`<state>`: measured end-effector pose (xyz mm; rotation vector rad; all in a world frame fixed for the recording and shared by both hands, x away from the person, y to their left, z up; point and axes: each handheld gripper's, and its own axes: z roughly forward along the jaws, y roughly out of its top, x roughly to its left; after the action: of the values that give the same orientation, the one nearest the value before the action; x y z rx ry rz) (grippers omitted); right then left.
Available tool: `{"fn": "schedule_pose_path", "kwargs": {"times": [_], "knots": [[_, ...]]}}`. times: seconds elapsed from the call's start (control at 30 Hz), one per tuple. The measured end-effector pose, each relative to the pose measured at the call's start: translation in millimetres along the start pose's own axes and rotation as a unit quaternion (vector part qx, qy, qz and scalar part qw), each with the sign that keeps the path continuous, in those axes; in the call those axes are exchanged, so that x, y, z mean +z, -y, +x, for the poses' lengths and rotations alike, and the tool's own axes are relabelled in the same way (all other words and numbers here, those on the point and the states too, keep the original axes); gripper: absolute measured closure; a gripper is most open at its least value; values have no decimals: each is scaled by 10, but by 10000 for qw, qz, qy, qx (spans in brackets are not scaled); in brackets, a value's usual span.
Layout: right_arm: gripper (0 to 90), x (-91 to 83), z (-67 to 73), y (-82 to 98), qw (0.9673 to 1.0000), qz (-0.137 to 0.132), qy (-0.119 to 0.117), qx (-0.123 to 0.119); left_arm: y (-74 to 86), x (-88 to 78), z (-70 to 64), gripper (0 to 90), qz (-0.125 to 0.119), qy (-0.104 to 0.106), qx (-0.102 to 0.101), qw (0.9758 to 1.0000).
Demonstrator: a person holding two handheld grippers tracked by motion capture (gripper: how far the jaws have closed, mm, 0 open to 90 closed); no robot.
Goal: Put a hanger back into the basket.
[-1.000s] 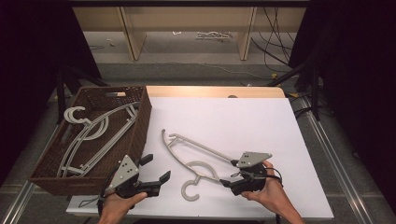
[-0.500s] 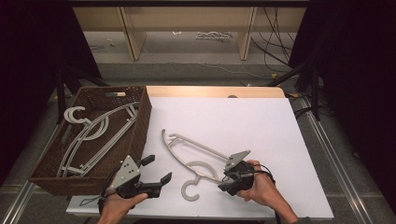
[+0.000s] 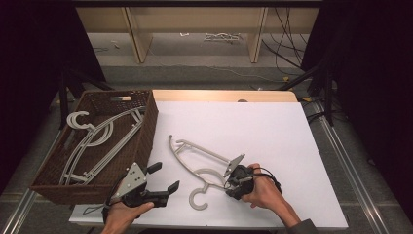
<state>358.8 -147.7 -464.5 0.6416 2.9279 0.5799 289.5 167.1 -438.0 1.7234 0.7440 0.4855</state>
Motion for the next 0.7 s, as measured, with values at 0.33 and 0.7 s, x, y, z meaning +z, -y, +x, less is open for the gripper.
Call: {"fn": "schedule_pose_path", "kwargs": {"times": [0.33, 0.7], "knots": [[715, 5, 20, -104, 9990, 372, -68, -226, 6, 10, 12, 161, -13, 4, 9, 10000], [749, 13, -3, -150, 9984, 534, -130, -151, 16, 24, 8, 164, 133, -29, 126, 9998]]}}
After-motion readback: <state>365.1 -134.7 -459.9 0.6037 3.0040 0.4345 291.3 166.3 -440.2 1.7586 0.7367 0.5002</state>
